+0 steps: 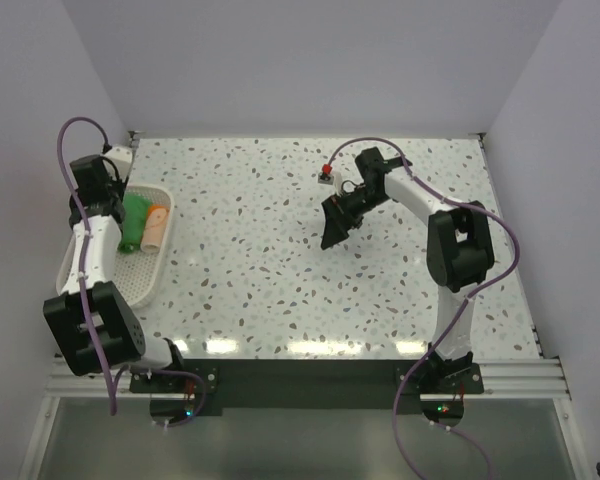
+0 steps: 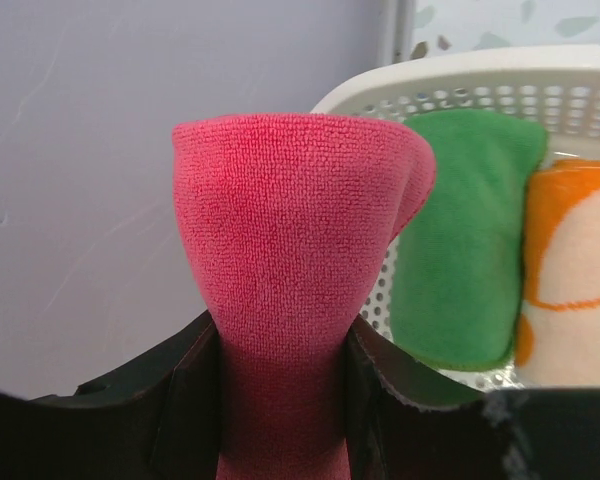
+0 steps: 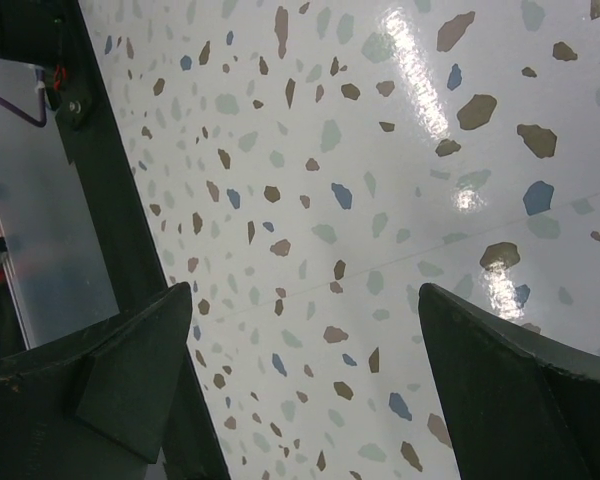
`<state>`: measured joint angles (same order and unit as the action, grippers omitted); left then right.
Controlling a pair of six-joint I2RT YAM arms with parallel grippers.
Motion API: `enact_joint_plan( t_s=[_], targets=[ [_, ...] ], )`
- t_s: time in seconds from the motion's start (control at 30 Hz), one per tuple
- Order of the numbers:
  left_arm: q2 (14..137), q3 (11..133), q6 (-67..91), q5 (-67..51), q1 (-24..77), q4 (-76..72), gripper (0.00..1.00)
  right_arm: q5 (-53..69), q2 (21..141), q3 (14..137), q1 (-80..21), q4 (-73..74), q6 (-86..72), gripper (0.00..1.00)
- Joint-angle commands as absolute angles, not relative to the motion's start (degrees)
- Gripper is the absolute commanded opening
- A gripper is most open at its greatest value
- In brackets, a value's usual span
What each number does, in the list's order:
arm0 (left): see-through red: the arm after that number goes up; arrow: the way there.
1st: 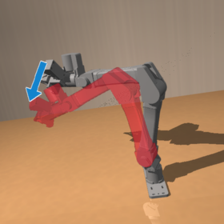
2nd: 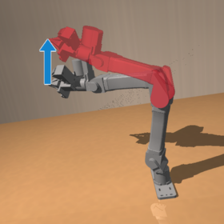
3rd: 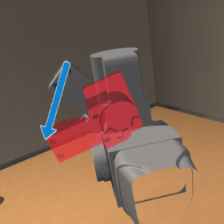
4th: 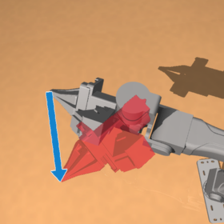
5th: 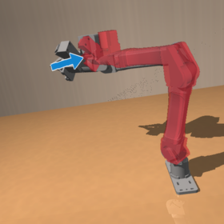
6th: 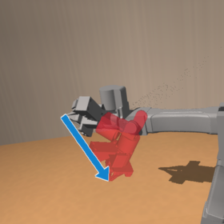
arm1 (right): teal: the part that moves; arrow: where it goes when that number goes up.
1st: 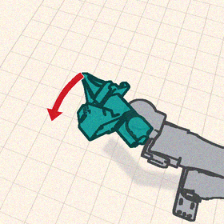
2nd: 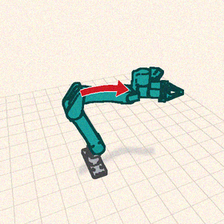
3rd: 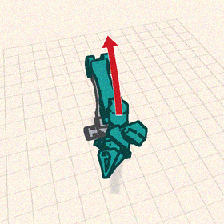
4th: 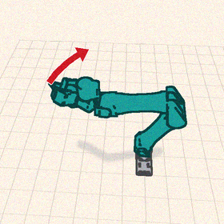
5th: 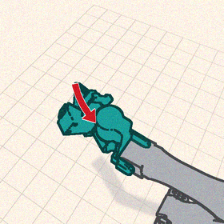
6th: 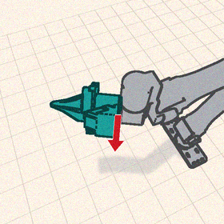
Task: Roll the towels
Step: Place the rolled towel into the container
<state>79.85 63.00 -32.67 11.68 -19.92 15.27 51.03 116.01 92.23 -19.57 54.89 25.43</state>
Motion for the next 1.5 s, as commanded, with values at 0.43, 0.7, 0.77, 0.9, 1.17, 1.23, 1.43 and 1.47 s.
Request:
enact_joint_plan(
  t_s=[0.43, 0.7, 0.77, 0.9, 1.17, 1.23, 1.43, 1.47],
  targets=[
    [92.10, 57.84, -34.71, 19.95, -22.41, -10.10, 0.00, 51.94, 116.28, 94.84, -19.60, 56.95, 24.43, 0.98],
    [95.80, 55.46, -36.65, 18.28, -22.33, -13.36, 0.00, 51.86, 117.33, 94.83, -19.69, 58.09, 25.75, 0.99],
    [97.03, 55.20, -36.74, 16.88, -22.41, -13.10, 0.00, 52.12, 117.60, 95.01, -19.60, 58.27, 25.84, 0.98],
    [99.83, 56.07, -36.74, 13.20, -22.41, -10.64, 0.00, 52.12, 118.39, 95.71, -19.69, 58.71, 26.01, 0.98],
    [105.37, 63.63, -37.00, 3.69, -22.68, 5.70, 0.00, 51.68, 118.57, 96.24, -19.69, 59.68, 26.54, 0.98],
    [107.74, 66.52, -37.26, 1.95, -23.37, 9.46, 0.00, 51.59, 118.48, 96.15, -19.69, 59.94, 26.80, 0.99],
    [113.99, 75.05, -37.53, -5.26, -26.01, 20.46, 0.00, 51.33, 118.39, 95.98, -19.60, 60.47, 27.68, 0.99],
    [114.52, 75.75, -37.79, -5.88, -26.28, 21.44, 0.04, 51.42, 118.48, 95.98, -19.69, 60.56, 27.69, 0.98]
  ],
)
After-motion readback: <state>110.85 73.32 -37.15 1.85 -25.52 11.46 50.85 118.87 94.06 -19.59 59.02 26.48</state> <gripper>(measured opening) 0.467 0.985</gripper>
